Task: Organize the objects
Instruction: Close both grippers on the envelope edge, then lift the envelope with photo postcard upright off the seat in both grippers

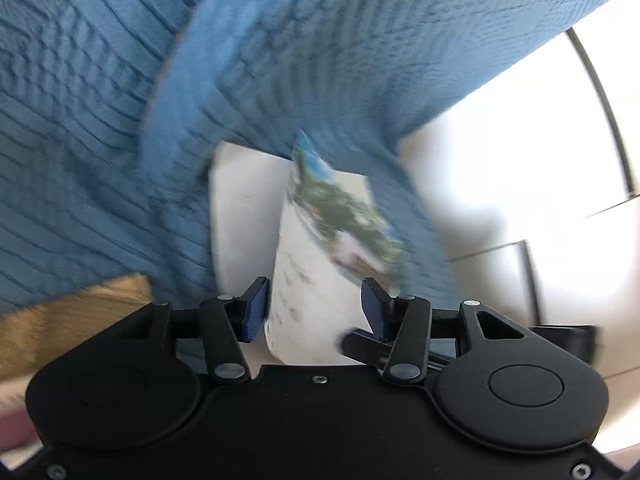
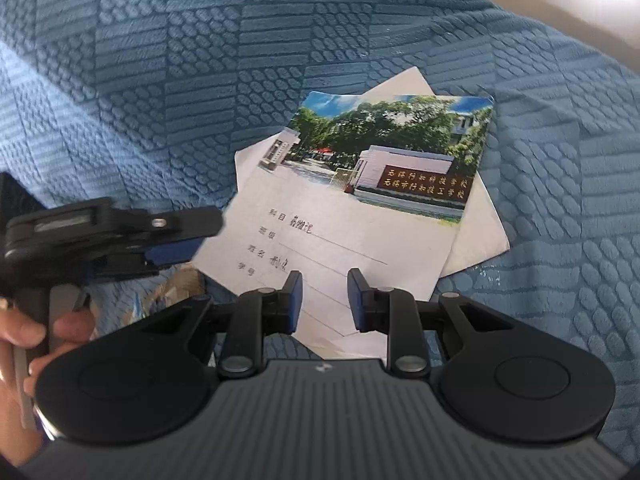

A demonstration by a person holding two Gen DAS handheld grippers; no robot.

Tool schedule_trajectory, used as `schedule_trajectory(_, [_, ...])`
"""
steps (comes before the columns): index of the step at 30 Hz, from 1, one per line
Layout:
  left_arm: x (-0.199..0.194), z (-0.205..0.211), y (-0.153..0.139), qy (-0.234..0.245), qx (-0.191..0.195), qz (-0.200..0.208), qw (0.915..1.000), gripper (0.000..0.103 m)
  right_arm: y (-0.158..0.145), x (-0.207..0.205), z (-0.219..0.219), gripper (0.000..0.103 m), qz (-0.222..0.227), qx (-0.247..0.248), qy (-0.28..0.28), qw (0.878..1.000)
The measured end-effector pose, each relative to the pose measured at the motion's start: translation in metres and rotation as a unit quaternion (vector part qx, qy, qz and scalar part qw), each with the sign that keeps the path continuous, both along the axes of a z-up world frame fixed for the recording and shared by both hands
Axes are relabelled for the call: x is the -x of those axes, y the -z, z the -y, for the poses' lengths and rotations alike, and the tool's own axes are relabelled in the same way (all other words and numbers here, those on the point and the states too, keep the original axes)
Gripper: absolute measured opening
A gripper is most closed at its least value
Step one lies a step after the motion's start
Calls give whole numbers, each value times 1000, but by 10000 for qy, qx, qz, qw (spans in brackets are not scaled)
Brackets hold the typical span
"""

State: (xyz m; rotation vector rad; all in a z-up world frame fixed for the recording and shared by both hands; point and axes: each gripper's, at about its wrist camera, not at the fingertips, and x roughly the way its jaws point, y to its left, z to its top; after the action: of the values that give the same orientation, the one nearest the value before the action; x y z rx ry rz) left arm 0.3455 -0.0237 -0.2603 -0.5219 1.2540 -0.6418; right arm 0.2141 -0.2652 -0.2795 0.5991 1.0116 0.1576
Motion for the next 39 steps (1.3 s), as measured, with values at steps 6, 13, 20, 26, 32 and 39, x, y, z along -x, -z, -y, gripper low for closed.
schedule_trajectory(6, [0,15,17,-112,-506,-277,9983,18,3,2,7,17,-70,-203,204,9996])
schedule_trajectory(13, [7,8,14,-581,-296,-207,9977,3,-3,5,17,23,-168,-410,435,9981])
schedule_trajectory(20, [15,8,5,-1072,-17,-169,9941,2,-23,24,29,23,332,-1248,608,9898])
schedule_trajectory(26, [31,15,3,-1344,154,-260,9905,2,-14,46,17,23,115,-2613,342,9646])
schedule_trajectory(32, [48,20,0,-1595,497,-387,9852,2,-6,55,9,48,30,-3046,413,9516])
schedule_trajectory(39, [64,11,-2,-1841,885,-594,9771,2,8,60,25,77,112,-3596,1024,9274])
